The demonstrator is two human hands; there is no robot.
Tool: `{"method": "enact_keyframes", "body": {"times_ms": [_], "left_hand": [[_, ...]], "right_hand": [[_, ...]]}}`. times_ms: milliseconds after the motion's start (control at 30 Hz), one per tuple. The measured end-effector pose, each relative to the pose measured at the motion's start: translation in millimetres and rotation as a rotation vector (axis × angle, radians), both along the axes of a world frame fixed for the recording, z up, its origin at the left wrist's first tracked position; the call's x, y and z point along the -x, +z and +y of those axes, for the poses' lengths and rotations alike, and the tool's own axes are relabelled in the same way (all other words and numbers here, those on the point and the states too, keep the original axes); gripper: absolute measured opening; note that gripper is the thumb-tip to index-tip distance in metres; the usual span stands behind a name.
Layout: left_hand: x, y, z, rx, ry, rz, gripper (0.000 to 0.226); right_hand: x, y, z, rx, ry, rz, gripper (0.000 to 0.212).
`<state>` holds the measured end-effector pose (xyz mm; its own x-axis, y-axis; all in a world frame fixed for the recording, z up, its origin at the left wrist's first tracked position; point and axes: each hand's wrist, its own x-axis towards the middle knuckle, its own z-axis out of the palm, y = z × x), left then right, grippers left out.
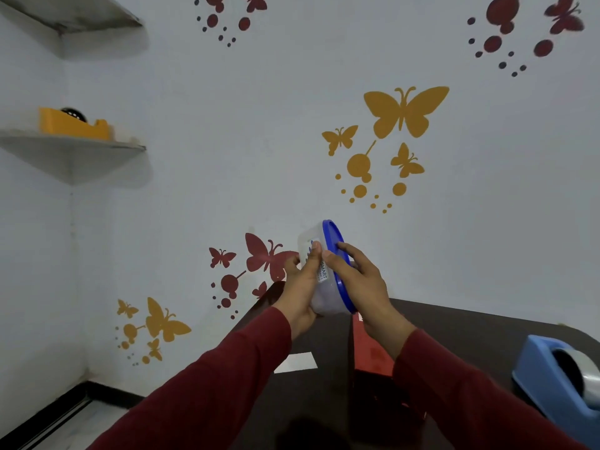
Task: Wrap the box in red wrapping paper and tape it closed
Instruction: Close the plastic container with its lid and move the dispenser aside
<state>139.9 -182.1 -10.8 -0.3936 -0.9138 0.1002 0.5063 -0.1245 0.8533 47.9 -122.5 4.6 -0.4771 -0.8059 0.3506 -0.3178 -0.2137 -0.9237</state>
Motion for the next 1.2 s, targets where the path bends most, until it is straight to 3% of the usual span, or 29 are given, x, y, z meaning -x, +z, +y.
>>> {"method": "enact_keyframes", "body": {"times_ms": [133,300,467,600,633,833,933,1067,1200], "left_hand": [[3.8,9.4,13.3,0.045,0.022,-0.039,0.054],[8.3,14.8,17.2,0.061,0.031,-0.06,0.061],[10.1,15.9,16.7,0.112,0.018,-0.076,0.078],[15.0,16.5,16.6,0.13,0.046,-0.069,0.061],[15.8,16.5,18.4,0.145,0.046,-0.07,0.055],[15.1,25.0,37.1,0.111,-0.033,-0.083,0.036],[21.9,26.8,45.2,0.17,0.137,-0.257,0.051],[22.8,19.8,44.1,0.363,0.429,-0.356,0.069],[21.1,18.5,40.9,0.369,0.421,-0.338,0.068]], "right_hand": [[-0.7,3.0,12.7,0.031,0.003,-0.011,0.048],[-5.6,5.1,10.9,0.003,-0.04,0.026,0.086],[10.2,9.6,13.5,-0.066,-0.054,-0.136,0.065],[14.3,13.5,23.3,-0.114,0.08,-0.614,0.049],[14.3,15.1,25.5,-0.121,0.109,-0.649,0.048],[9.3,11.8,19.9,-0.079,-0.138,-0.462,0.064],[5.7,10.7,22.1,-0.113,-0.243,-0.306,0.073],[2.7,11.7,20.0,-0.07,-0.131,-0.271,0.065],[5.4,17.8,22.8,-0.034,-0.034,-0.349,0.058]]}}
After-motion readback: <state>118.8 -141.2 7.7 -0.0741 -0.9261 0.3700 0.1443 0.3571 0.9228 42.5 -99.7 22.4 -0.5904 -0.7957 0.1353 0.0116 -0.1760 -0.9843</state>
